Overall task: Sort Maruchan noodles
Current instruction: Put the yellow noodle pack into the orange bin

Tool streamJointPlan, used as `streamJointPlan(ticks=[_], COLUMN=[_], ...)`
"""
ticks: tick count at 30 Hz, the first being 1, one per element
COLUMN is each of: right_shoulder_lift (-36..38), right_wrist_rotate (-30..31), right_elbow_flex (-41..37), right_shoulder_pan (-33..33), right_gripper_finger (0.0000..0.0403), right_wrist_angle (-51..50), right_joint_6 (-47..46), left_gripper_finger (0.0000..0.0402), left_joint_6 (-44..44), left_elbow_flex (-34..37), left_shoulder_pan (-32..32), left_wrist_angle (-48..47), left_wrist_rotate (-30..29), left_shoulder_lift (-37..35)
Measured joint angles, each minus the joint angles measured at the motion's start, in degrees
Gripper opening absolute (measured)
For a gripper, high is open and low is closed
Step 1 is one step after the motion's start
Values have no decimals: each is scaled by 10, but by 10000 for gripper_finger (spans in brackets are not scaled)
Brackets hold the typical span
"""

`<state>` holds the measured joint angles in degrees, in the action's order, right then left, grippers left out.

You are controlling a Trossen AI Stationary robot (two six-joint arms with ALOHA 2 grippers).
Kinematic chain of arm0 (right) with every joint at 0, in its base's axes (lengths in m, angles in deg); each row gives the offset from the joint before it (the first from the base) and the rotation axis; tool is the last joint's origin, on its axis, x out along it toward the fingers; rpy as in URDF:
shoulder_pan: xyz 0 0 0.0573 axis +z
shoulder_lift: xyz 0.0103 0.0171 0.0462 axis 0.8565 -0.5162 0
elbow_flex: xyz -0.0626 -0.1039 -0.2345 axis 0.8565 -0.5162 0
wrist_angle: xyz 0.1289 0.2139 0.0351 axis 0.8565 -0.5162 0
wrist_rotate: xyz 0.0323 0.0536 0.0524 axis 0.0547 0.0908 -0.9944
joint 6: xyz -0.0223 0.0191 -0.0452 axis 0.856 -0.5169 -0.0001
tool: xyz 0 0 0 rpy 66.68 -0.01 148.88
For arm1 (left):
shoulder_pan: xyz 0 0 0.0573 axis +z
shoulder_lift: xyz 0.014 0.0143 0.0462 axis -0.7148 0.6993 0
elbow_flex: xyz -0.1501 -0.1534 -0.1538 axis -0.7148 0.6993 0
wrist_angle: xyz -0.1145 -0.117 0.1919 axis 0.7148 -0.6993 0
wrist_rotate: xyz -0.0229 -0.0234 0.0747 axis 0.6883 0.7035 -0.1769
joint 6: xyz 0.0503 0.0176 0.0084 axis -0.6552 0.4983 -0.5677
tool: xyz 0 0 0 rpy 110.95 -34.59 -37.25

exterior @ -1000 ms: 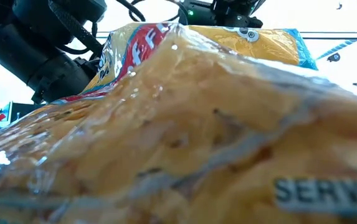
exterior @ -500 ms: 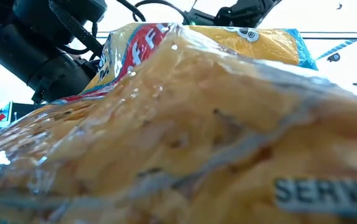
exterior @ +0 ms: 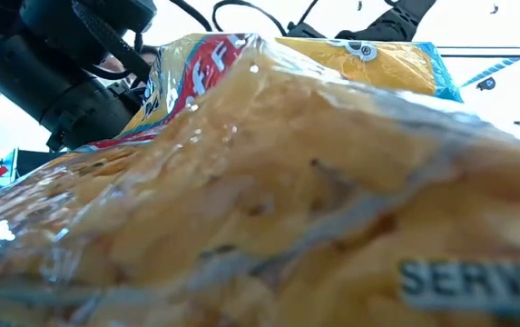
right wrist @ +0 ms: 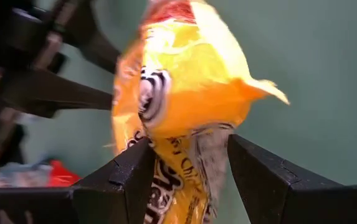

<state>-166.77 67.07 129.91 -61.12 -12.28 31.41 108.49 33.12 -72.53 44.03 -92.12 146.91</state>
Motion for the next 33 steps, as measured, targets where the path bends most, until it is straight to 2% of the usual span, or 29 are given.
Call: streamJointPlan(ticks=[4,18,28,33], right_shoulder_lift=[0,0,-1,-1], right_wrist_rotate=[-16,-11,-8,-8], right_elbow_flex=[-15,-18,-17,-17], right_shoulder_pan=[0,2,2,2], right_gripper_finger=[192,184,97,56], right_wrist_angle=[43,62,66,67], right_joint_6=[-22,-22,-21,-20], left_gripper_finger=[78,78,78,78], left_joint_6=[0,2,-9,-12], left_elbow_flex=[0,0,1,1], left_shoulder_pan=[2,7,8,7], left_wrist_angle=[1,3,34,6], left_wrist_rotate=[2,6,1,14], left_shoulder_lift=[0,0,-2,-28])
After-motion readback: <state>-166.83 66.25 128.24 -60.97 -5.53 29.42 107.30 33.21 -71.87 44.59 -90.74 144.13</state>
